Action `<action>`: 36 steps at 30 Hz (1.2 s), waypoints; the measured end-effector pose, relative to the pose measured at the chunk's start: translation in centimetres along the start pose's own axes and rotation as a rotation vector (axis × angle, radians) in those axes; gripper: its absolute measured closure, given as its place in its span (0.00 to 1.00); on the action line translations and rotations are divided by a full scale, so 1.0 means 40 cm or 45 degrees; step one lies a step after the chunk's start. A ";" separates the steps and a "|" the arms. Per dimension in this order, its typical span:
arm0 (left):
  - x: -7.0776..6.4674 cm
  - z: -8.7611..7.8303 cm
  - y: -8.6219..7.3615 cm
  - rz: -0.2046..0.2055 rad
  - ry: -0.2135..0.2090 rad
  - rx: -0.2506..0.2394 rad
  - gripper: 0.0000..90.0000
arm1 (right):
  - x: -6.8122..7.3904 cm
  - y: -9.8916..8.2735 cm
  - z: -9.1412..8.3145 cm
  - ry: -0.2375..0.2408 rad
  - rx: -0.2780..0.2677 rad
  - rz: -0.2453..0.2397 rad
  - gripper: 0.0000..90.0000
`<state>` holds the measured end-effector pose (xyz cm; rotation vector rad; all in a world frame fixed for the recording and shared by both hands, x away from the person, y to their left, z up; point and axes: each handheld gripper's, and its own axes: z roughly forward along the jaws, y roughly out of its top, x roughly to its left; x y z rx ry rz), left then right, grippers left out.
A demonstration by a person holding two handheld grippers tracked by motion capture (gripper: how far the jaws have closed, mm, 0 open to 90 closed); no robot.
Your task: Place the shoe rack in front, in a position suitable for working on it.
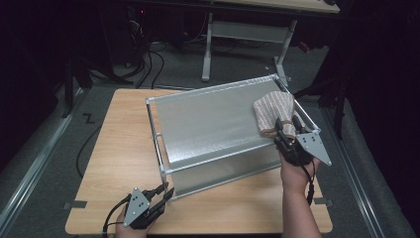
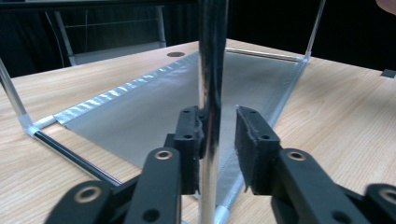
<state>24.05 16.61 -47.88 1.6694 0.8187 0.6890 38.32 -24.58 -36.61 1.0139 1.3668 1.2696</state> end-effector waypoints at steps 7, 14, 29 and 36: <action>-0.005 0.005 0.000 0.024 0.000 0.002 0.89 | -0.027 0.000 0.028 -0.021 0.014 0.004 0.64; -0.002 -0.001 0.000 0.035 0.005 0.010 0.89 | -0.094 0.014 0.047 -0.094 0.064 0.023 0.65; 0.019 -0.024 -0.009 0.008 0.012 0.003 0.89 | -0.112 -0.038 0.017 0.022 0.091 0.101 0.64; 0.007 -0.022 -0.007 0.011 -0.032 0.006 0.89 | -0.076 -0.036 0.001 0.041 0.064 0.106 0.65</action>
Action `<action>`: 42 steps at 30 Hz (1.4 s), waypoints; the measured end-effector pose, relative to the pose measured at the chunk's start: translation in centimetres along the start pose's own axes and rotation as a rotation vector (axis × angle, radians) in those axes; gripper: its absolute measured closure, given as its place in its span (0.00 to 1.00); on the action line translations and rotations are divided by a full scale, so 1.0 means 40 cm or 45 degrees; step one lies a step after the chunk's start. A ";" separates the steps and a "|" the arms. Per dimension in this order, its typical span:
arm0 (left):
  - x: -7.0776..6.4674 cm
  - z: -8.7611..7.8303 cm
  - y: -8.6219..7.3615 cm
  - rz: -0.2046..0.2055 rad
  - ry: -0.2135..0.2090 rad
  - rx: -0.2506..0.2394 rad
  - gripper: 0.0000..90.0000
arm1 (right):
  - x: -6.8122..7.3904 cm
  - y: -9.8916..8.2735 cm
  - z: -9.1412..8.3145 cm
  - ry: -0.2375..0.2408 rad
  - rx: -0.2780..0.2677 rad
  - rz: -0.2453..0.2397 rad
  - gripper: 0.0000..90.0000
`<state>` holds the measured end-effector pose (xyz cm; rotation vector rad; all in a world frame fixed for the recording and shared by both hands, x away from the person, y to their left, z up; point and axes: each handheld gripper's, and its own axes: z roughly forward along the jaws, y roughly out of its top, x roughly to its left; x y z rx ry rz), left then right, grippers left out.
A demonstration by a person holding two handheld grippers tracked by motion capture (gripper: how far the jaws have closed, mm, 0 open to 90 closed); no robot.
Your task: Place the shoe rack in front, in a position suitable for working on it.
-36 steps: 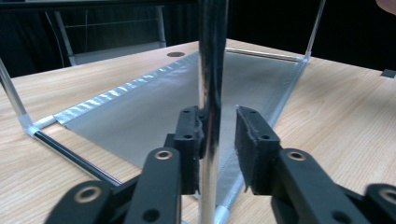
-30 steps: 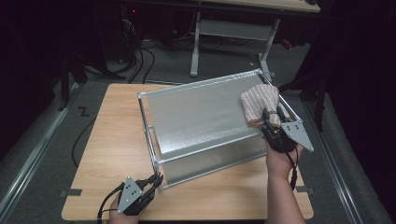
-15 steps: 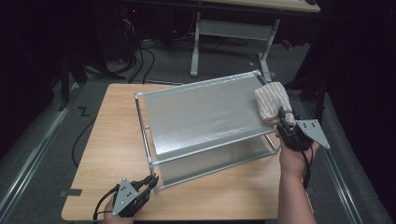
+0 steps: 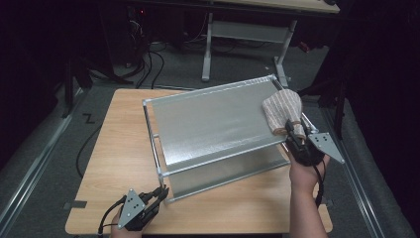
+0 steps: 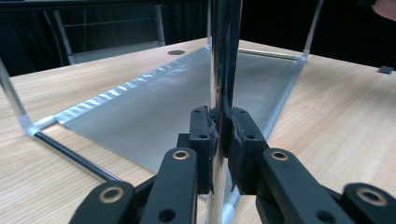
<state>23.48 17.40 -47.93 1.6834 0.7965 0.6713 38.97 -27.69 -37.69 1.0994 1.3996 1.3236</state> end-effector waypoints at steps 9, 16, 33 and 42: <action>-0.058 -0.005 0.004 0.070 -0.036 0.011 0.88 | 0.099 -0.012 -0.016 0.083 -0.059 -0.020 0.64; -0.048 0.003 0.001 0.070 -0.086 -0.007 0.88 | 0.204 -0.013 -0.037 0.182 -0.080 -0.076 0.62; -0.053 0.003 0.002 0.073 -0.078 0.009 0.88 | 0.419 -0.028 -0.112 0.392 -0.124 -0.064 0.57; -0.056 0.004 0.003 0.075 -0.076 0.011 0.88 | 0.519 -0.021 -0.161 0.574 -0.125 -0.092 0.58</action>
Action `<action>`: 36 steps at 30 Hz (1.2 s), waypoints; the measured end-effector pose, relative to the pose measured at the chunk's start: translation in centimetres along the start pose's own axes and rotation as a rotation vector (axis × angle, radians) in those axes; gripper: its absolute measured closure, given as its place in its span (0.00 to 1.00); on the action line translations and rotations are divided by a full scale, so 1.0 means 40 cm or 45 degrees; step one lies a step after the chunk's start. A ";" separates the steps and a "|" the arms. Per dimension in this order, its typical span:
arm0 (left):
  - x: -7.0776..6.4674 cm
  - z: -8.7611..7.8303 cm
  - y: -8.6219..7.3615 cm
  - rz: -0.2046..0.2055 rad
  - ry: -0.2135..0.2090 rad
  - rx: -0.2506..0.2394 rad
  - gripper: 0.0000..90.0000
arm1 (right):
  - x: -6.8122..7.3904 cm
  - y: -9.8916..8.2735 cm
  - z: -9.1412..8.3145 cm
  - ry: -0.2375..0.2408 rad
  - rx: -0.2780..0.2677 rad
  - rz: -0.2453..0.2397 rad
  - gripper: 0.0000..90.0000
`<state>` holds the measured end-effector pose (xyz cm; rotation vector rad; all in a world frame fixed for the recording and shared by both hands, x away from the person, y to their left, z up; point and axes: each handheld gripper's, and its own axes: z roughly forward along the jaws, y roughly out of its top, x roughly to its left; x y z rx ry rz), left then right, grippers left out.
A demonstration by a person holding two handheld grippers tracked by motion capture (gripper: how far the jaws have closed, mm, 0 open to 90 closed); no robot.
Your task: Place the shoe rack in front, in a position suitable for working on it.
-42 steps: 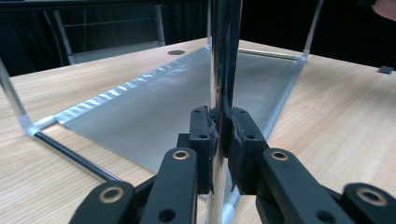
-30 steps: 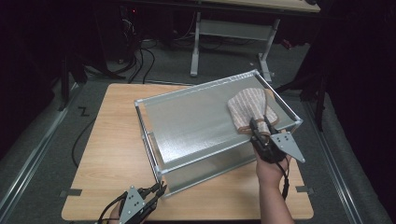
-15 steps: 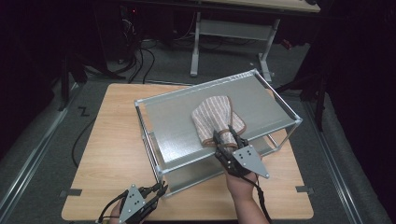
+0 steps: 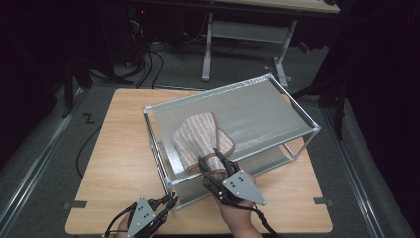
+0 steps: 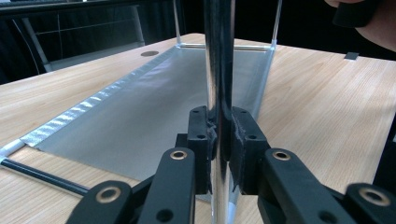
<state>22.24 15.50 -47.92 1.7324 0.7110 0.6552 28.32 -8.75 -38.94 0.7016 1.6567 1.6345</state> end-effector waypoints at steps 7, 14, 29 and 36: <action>0.000 0.000 0.000 0.008 0.000 0.002 0.88 | 0.079 0.008 0.012 0.107 -0.002 -0.017 0.58; 0.000 0.000 0.001 0.007 0.002 0.004 0.88 | 0.086 0.006 0.016 0.102 -0.004 -0.028 0.59; -0.001 -0.001 0.000 -0.009 0.002 0.006 0.89 | -0.056 -0.004 0.000 -0.106 0.044 -0.029 0.58; -0.002 -0.002 0.000 -0.021 0.007 0.006 0.89 | -0.183 -0.014 -0.015 -0.271 0.074 -0.016 0.58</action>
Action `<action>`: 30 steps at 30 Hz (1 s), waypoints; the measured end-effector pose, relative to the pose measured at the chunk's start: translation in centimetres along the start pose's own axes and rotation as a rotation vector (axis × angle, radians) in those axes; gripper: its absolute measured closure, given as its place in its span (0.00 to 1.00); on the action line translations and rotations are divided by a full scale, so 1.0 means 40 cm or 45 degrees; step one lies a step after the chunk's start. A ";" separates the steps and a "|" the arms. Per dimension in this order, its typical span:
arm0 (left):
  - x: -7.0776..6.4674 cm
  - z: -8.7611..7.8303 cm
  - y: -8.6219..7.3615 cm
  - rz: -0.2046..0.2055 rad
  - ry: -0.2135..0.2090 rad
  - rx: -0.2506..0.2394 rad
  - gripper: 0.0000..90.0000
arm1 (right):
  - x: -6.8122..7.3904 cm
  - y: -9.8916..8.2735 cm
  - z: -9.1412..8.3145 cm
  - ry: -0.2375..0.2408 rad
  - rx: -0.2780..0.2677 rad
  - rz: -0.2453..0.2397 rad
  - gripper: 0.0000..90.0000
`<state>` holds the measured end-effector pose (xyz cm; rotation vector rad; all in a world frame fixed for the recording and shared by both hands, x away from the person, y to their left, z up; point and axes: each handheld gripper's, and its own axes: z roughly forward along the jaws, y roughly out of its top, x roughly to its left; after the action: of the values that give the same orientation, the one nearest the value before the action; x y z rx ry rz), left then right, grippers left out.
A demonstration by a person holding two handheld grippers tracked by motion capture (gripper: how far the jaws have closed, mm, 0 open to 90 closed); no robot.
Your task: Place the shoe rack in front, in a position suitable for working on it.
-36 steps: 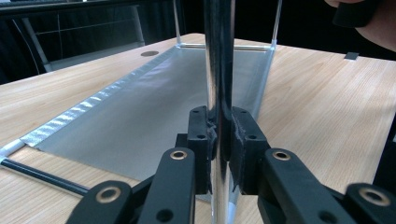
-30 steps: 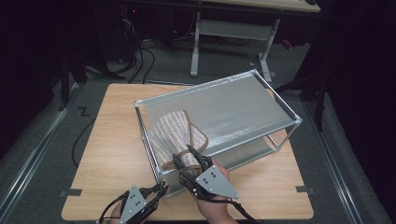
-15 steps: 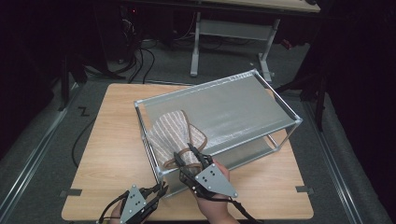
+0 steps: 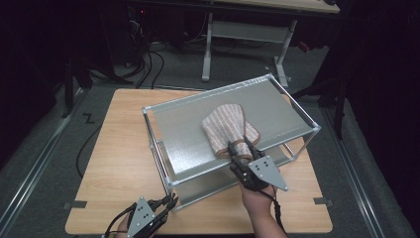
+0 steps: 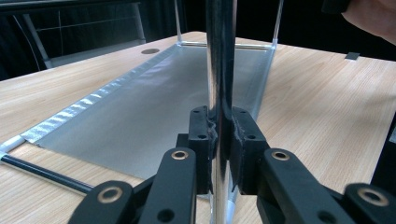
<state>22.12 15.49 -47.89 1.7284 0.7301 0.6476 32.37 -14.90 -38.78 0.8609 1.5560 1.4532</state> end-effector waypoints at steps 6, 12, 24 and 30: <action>0.000 0.000 0.000 -0.001 0.002 -0.001 0.89 | -0.092 -0.012 0.011 -0.092 0.011 0.008 0.57; 0.000 0.000 0.000 -0.008 0.000 -0.001 0.89 | -0.156 -0.014 0.018 -0.172 0.044 -0.002 0.56; 0.006 -0.001 -0.001 -0.012 -0.003 0.000 0.89 | -0.312 -0.021 0.019 -0.363 0.095 -0.002 0.56; 0.017 -0.005 -0.003 -0.025 0.009 0.000 0.89 | -0.382 -0.024 0.020 -0.469 0.123 -0.002 0.56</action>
<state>22.41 16.14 -47.93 1.7173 0.7515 0.6408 39.71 -28.35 -38.00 1.1134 1.3539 1.1469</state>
